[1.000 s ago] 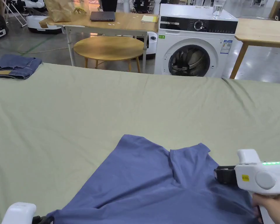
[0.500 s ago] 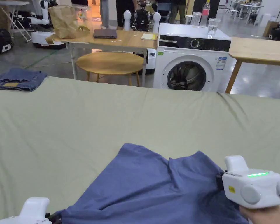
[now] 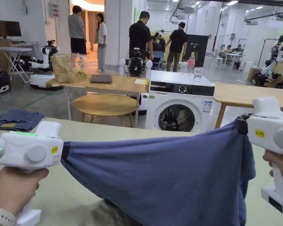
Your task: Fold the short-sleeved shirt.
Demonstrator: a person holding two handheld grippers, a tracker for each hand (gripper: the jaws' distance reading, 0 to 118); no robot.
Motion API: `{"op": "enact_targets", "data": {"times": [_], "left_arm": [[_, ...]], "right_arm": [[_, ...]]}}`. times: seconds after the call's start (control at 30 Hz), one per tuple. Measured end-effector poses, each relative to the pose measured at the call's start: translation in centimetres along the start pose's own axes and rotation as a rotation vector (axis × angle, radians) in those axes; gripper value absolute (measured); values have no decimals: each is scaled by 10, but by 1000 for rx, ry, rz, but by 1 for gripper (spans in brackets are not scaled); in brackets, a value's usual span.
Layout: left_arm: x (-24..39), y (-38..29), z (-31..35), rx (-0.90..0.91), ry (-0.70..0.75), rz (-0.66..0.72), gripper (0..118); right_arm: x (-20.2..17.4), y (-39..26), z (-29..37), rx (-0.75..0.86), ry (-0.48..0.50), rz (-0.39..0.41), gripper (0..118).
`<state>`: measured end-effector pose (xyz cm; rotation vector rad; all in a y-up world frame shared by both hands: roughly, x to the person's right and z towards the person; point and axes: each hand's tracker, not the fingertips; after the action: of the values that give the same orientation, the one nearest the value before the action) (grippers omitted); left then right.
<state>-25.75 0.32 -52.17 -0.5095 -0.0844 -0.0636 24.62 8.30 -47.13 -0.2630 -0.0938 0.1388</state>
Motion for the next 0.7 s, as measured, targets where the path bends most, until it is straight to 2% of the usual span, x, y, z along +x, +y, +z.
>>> {"op": "enact_targets", "data": {"times": [0.17, 0.37, 0.53, 0.7], "left_arm": [[0, 104, 13, 131, 50, -19, 2], [-5, 196, 30, 248, 96, -2, 2], [-9, 216, 32, 291, 126, -3, 2], [-6, 182, -7, 252, 132, -14, 2]], "right_arm": [[15, 86, 5, 154, -14, -32, 1], [22, 155, 6, 265, -29, -72, 1], [21, 173, -2, 316, -32, -95, 1], [14, 144, -32, 271, -39, -85, 1]]}}
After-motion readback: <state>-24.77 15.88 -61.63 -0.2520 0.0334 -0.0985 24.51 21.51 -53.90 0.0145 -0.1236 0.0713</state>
